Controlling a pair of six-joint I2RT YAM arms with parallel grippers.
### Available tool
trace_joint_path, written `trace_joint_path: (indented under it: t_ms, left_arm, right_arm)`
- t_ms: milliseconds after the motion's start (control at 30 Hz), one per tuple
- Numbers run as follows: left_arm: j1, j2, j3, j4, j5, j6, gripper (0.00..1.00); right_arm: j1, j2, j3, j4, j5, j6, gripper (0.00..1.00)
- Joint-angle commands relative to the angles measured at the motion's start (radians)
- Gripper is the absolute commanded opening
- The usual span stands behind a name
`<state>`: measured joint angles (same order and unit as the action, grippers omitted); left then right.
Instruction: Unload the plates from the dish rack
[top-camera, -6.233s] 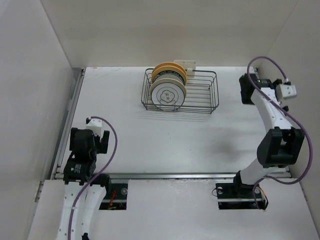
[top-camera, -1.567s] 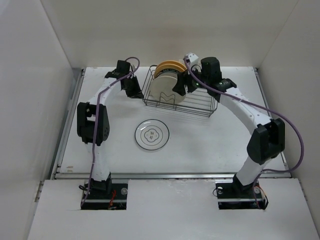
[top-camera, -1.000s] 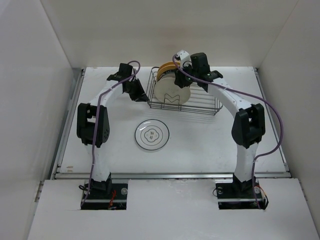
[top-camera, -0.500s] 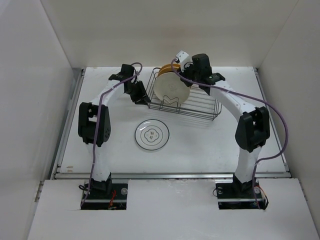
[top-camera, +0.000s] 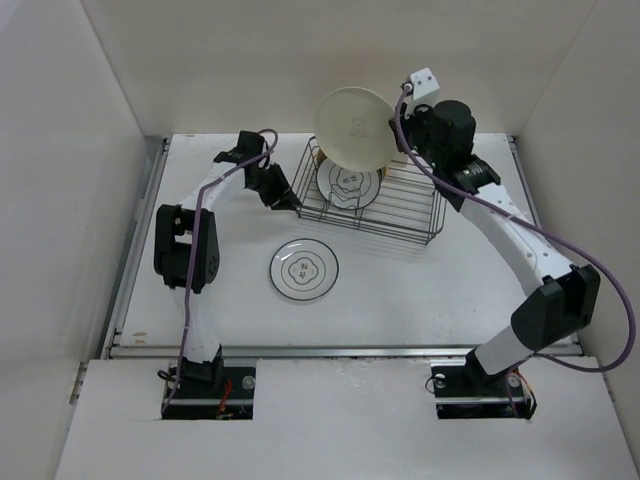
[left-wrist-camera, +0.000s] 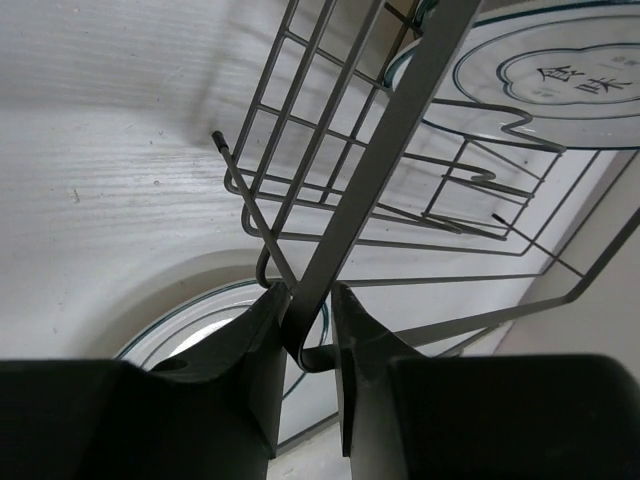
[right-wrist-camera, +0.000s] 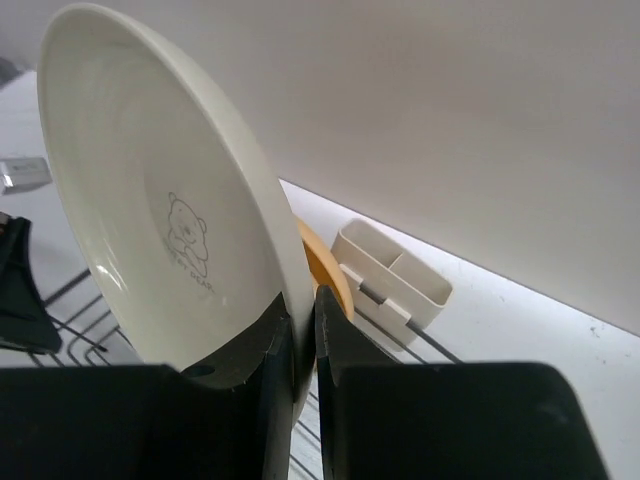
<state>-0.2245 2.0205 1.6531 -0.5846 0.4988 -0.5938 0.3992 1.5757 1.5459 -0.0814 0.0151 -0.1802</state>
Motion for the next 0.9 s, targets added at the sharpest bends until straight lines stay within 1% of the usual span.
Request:
trace_joint_path:
  t_ms: [0, 67, 100, 200, 233, 300, 333, 433, 467, 533, 567, 633, 667, 700, 800, 867]
  left_arm:
    - [0.028, -0.028, -0.058, 0.02, 0.021, -0.049, 0.0]
    - [0.048, -0.043, -0.102, 0.074, 0.03, -0.086, 0.0]
    - [0.062, -0.058, -0.113, 0.09, 0.041, -0.118, 0.0]
    - [0.062, -0.071, -0.113, 0.1, 0.032, -0.127, 0.0]
    - [0.062, -0.08, -0.125, 0.114, 0.032, -0.145, 0.0]
    - [0.062, -0.092, -0.156, 0.123, 0.032, -0.155, 0.0]
    - [0.062, -0.103, -0.168, 0.135, 0.032, -0.17, 0.0]
    - [0.062, -0.121, -0.222, 0.166, 0.044, -0.23, 0.0]
    - [0.062, -0.121, -0.233, 0.175, 0.044, -0.244, 0.0]
    - [0.062, -0.131, -0.246, 0.184, 0.057, -0.276, 0.0]
    - [0.062, -0.131, -0.246, 0.193, 0.066, -0.285, 0.0]
    - [0.062, -0.131, -0.257, 0.219, 0.075, -0.308, 0.0]
    - [0.062, -0.131, -0.257, 0.22, 0.075, -0.319, 0.0]
    - [0.062, -0.131, -0.257, 0.22, 0.075, -0.319, 0.0]
    - [0.062, -0.131, -0.257, 0.23, 0.084, -0.343, 0.0]
    - [0.062, -0.131, -0.257, 0.241, 0.084, -0.353, 0.0]
  right_arm:
    - [-0.035, -0.035, -0.044, 0.034, -0.027, 0.131, 0.0]
    - [-0.06, -0.063, -0.062, 0.0, -0.136, 0.177, 0.0]
    - [-0.083, -0.063, -0.072, -0.047, -0.273, 0.177, 0.0]
    - [-0.109, -0.075, -0.104, -0.142, -0.45, 0.232, 0.0]
    - [-0.129, -0.086, -0.16, -0.158, -0.563, 0.26, 0.0]
    - [-0.151, -0.111, -0.249, -0.133, -0.677, 0.351, 0.0]
    - [-0.177, -0.121, -0.336, -0.123, -0.761, 0.373, 0.0]
    - [-0.226, -0.17, -0.458, -0.123, -0.839, 0.453, 0.0]
    - [-0.252, -0.186, -0.536, -0.123, -0.869, 0.472, 0.0]
    - [-0.261, -0.238, -0.599, -0.123, -0.869, 0.511, 0.0]
    - [-0.27, -0.259, -0.66, -0.132, -0.88, 0.525, 0.0]
    - [-0.27, -0.337, -0.719, -0.142, -0.856, 0.582, 0.0]
    - [-0.27, -0.359, -0.74, -0.164, -0.836, 0.582, 0.0]
    - [-0.27, -0.394, -0.776, -0.225, -0.783, 0.582, 0.0]
    - [-0.27, -0.448, -0.849, -0.302, -0.706, 0.602, 0.0]
    - [-0.27, -0.47, -0.888, -0.302, -0.661, 0.639, 0.0]
